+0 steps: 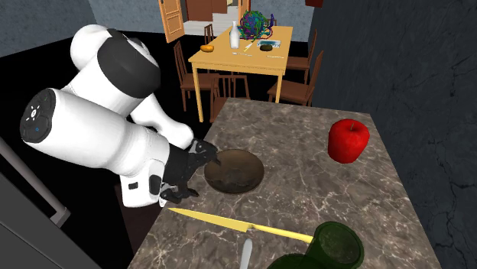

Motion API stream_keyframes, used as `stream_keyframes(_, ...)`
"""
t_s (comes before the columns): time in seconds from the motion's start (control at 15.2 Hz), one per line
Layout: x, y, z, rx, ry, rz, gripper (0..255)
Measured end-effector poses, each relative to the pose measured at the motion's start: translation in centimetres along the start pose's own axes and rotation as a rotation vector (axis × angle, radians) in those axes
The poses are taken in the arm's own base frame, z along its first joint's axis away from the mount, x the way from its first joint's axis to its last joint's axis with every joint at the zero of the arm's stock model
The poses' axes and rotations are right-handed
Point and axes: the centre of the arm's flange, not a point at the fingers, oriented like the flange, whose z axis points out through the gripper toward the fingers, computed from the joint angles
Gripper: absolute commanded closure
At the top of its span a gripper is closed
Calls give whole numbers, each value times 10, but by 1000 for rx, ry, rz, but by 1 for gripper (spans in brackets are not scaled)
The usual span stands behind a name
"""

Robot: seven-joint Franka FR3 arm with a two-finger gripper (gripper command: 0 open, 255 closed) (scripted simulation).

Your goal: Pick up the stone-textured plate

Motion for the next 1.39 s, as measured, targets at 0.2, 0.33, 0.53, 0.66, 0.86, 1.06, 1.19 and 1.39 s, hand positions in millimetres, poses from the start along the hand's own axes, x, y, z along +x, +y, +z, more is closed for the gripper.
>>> stream_keyframes(0.2,-1,11,13,4,0,-2,0)
stream_keyframes(0.33,-1,14,17,5,0,-3,255)
stream_keyframes(0.53,-1,15,18,5,0,-3,255)
stream_keyframes(0.66,-1,15,18,5,1,-3,255)
stream_keyframes(0.86,-1,15,18,5,1,-3,255)
stream_keyframes(1.06,-1,13,16,5,1,-3,255)
stream_keyframes(1.19,-1,9,10,5,0,-3,255)
stream_keyframes(1.39,0,-2,-1,5,0,-3,255)
